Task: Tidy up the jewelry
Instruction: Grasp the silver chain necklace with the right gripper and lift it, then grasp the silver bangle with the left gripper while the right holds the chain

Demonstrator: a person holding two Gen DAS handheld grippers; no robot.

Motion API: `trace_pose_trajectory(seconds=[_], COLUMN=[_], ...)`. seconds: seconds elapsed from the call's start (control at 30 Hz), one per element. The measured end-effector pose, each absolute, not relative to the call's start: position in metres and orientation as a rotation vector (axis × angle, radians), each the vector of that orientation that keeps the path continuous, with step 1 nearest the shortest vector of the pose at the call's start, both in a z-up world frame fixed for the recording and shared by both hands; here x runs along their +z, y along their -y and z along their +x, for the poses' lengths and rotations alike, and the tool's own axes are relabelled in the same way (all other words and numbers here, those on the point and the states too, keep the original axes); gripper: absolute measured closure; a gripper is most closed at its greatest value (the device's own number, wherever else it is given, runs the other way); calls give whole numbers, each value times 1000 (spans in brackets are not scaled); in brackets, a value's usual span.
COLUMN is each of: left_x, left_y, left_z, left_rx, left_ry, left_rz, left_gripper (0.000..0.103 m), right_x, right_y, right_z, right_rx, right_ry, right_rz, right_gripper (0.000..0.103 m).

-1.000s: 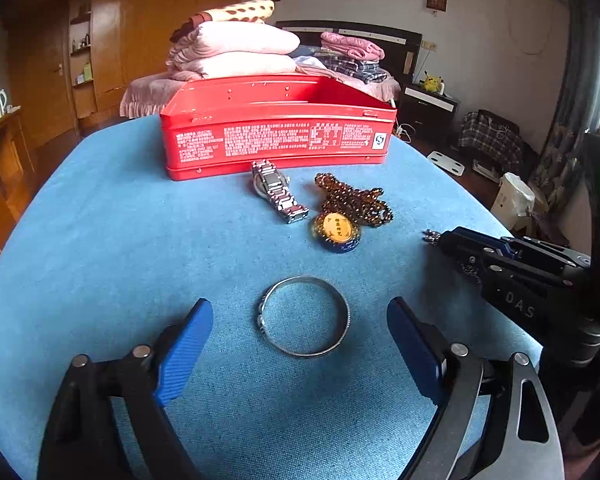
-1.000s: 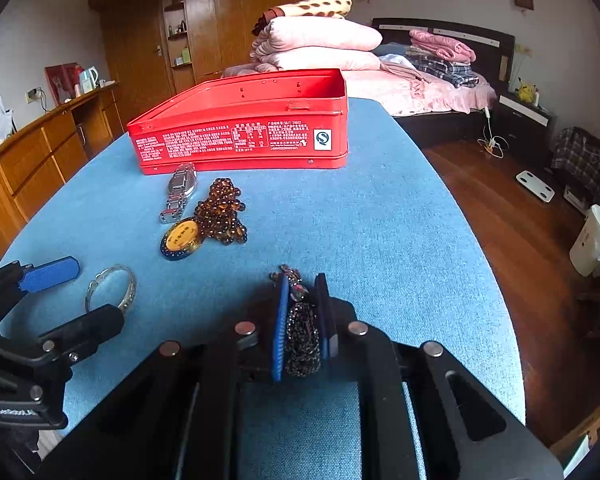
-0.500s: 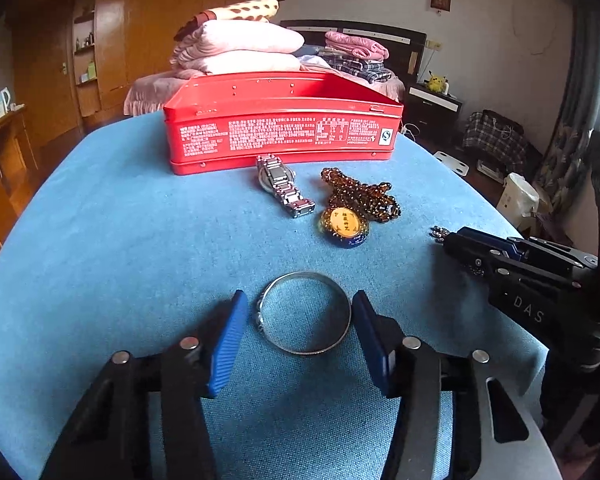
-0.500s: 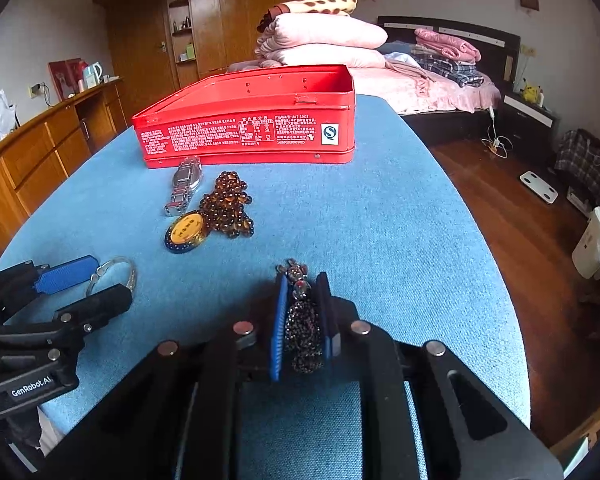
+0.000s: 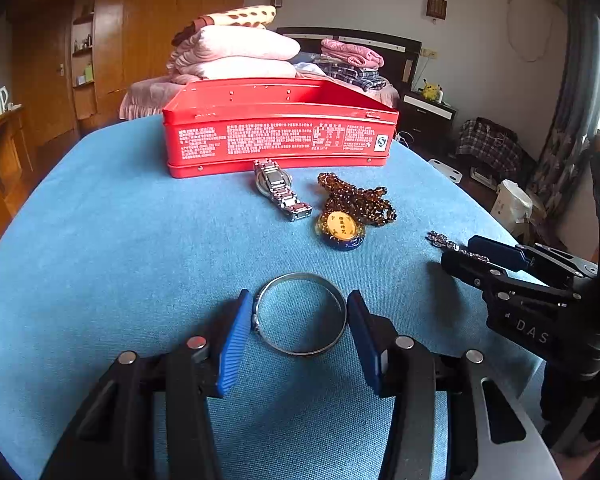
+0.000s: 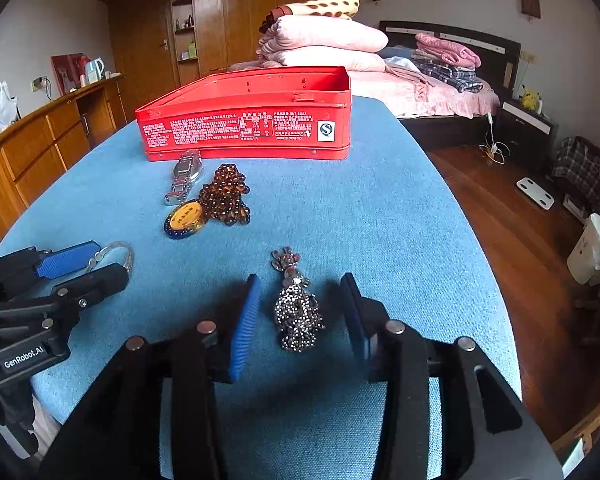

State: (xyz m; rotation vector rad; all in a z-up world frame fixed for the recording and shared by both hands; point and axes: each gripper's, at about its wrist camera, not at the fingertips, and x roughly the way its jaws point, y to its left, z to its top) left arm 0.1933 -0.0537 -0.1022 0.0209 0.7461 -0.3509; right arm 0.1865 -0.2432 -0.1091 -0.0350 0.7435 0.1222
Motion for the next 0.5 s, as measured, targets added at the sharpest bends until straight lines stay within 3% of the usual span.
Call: trace_pose_trajectory(seconds=[0.07,0.13,0.5], left_x=[-102,-102,-99], left_y=[54,54,49], left_z=[194,194,196], left_rx=[-353,-354,-358], left_ry=[-746,-746,-745], left_rz=[16,8,-18], left_gripper=[55,55,55], right_x=[-110,-110,-99], right_y=[241,241,253], right_z=[185,185,180], right_rx=[119,139,207], right_ry=[-741,-742,-706], right_rz=[-51,-44,80], right_gripper=[68,86,89])
